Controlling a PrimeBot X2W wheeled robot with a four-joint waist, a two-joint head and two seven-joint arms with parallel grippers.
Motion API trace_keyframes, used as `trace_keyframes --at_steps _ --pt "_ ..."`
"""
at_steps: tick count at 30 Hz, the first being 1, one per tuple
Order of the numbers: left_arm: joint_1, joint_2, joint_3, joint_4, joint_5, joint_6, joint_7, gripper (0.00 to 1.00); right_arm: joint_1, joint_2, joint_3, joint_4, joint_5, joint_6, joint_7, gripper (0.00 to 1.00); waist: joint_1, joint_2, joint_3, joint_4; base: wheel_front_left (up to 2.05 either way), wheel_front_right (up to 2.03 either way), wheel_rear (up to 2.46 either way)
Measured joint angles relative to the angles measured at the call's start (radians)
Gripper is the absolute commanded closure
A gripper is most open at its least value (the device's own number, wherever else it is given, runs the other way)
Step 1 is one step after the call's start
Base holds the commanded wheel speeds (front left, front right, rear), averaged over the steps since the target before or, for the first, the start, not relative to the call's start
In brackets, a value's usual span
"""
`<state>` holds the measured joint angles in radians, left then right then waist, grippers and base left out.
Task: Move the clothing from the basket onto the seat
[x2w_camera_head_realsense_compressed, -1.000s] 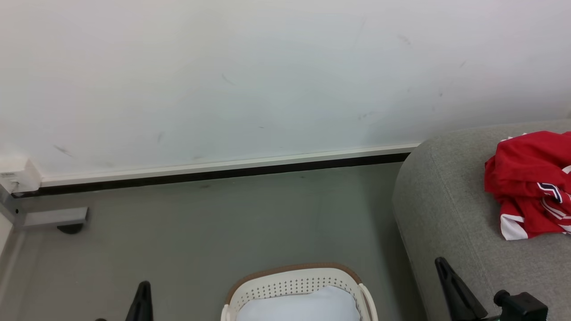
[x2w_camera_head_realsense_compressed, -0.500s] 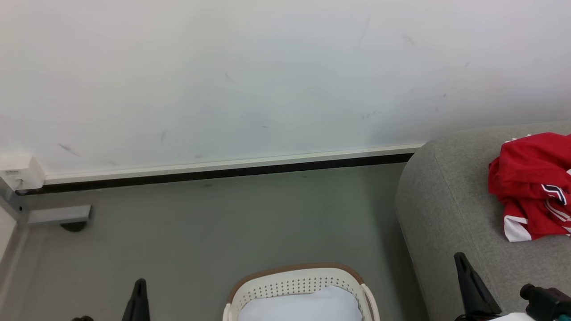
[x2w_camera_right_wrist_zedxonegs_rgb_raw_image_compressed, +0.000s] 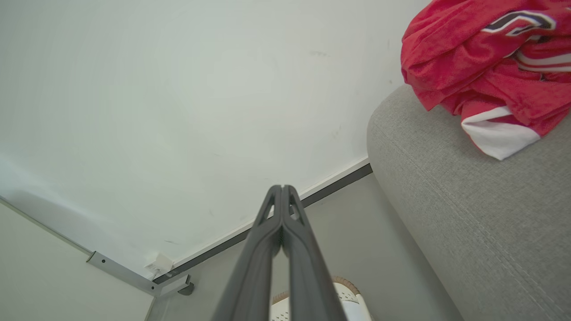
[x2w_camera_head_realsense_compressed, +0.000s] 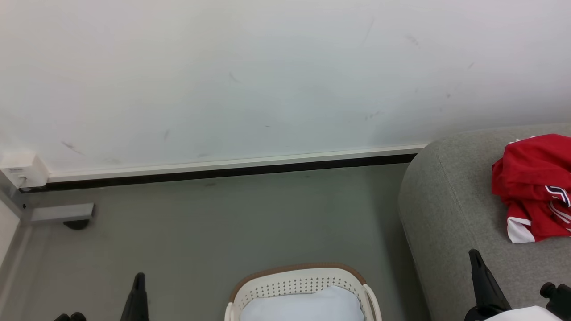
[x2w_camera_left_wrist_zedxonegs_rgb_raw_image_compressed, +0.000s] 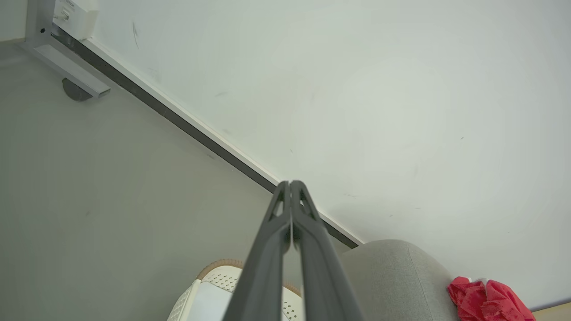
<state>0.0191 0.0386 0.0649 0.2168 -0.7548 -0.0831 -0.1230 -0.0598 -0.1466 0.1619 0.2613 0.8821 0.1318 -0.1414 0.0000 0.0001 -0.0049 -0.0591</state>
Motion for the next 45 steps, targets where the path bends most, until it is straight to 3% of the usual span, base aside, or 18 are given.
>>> trace_keyframes --at_steps 45 --pt "-0.076 0.003 0.028 0.02 -0.487 -0.024 0.136 1.0 -0.025 0.038 -0.133 -0.004 0.439 0.0 0.125 1.0 0.0001 0.0 0.002 0.028 0.0 0.0 0.0"
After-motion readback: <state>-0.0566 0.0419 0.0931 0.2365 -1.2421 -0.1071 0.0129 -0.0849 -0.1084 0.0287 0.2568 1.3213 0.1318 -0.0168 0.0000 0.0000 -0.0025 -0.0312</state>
